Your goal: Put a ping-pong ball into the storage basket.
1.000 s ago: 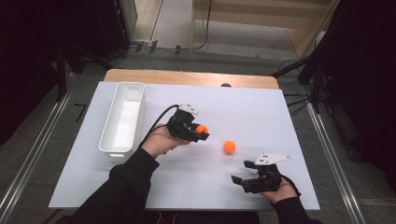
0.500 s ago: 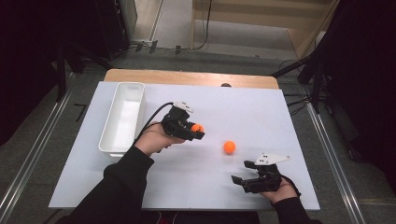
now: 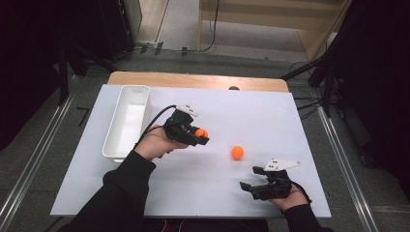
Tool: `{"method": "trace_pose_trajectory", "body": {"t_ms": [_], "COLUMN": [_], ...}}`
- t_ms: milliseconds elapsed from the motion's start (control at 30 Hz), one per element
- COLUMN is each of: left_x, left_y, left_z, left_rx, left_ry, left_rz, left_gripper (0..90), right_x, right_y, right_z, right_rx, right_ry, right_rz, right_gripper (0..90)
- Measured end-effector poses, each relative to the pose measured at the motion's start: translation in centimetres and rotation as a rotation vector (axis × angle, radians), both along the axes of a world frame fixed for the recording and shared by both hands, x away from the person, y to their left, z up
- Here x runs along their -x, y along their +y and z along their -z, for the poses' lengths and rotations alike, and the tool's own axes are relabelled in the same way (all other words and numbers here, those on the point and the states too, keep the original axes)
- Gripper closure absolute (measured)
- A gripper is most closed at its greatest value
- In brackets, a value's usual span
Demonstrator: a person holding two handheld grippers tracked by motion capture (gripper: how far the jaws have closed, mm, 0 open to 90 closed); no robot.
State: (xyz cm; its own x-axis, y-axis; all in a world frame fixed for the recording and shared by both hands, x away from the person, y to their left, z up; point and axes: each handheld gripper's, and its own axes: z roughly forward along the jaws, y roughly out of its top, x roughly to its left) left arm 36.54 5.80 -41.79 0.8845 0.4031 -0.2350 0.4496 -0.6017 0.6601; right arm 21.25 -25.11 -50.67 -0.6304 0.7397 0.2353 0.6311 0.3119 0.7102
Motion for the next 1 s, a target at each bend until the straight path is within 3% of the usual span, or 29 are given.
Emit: {"method": "trace_pose_trajectory", "body": {"t_ms": [333,1000], "left_x": [0.1,-0.3], "left_y": [0.8,3.1], "left_z": [-0.5,-1.5], "left_rx": [0.01,-0.014], "left_ry": [-0.004,-0.007], "left_rz": [-0.002,-0.037], "left_gripper": [50.5,50.5], "right_x": [0.0,0.0], "right_y": [0.0,0.1], "right_z": [0.0,0.0], "right_rx": [-0.001,0.001], "right_ry": [0.003,0.008], "right_rz": [0.002,0.004], "right_gripper": [16.4,16.4]}}
